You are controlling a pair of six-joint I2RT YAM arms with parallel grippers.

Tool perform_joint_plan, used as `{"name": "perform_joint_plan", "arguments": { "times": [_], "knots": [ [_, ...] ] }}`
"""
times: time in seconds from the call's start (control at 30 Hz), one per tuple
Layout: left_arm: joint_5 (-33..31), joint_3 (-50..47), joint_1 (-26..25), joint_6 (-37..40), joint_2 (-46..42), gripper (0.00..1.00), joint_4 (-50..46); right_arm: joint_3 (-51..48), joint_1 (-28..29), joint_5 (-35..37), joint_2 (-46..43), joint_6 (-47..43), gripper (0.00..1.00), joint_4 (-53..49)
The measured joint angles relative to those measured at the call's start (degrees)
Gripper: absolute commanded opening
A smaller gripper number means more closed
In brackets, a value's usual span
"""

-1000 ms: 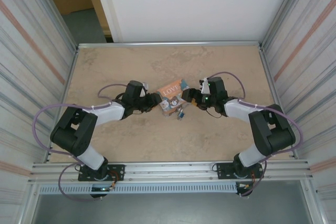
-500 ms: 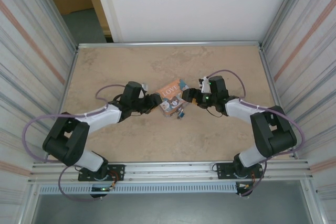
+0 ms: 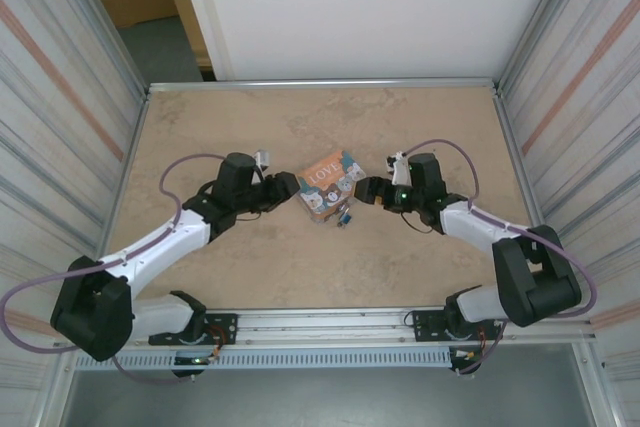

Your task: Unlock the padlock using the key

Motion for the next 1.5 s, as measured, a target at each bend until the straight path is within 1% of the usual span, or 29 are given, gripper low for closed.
{"name": "perform_joint_plan", "arguments": {
  "times": [0.1, 0.23, 0.57, 0.67, 0.77, 1.03, 1.2, 1.5],
  "knots": [
    [0.33, 1.64, -1.09, 0.50, 1.14, 0.43, -0.42, -1.90, 0.02, -0.11, -1.49, -0.42, 0.82, 0.39],
    [1.77, 4.13, -1.84, 0.79, 4.94, 0.41, 0.50, -3.58, 0.46, -0.04, -2.12, -0.42, 0.82, 1.79],
    [5.18, 7.96, -2.25, 0.81, 12.81, 0.39, 1.44, -5.14, 4.20, 0.63, -1.92, -0.44, 0.82, 4.61],
    [5.97, 9.14, -2.25, 0.81, 14.23, 0.38, 1.73, -5.14, 5.09, 0.83, -0.46, -0.42, 0.81, 6.16],
    [6.54, 9.97, -2.25, 0.81, 15.67, 0.38, 1.79, -5.14, 5.68, 0.76, 1.84, -0.39, 0.78, 8.09],
    [7.19, 10.23, -2.29, 0.76, 19.39, 0.37, 2.14, -5.11, 5.70, 0.09, 6.71, -0.42, 0.76, 12.55],
    [7.28, 10.23, -2.86, 0.76, 20.79, 0.37, 2.10, -4.70, 5.70, -0.48, 9.35, -0.63, 0.69, 15.10],
    [7.85, 10.23, -2.99, 0.76, 21.38, 0.37, 1.57, -4.00, 5.70, -1.25, 12.07, -2.34, 0.66, 17.40]
  ]
}}
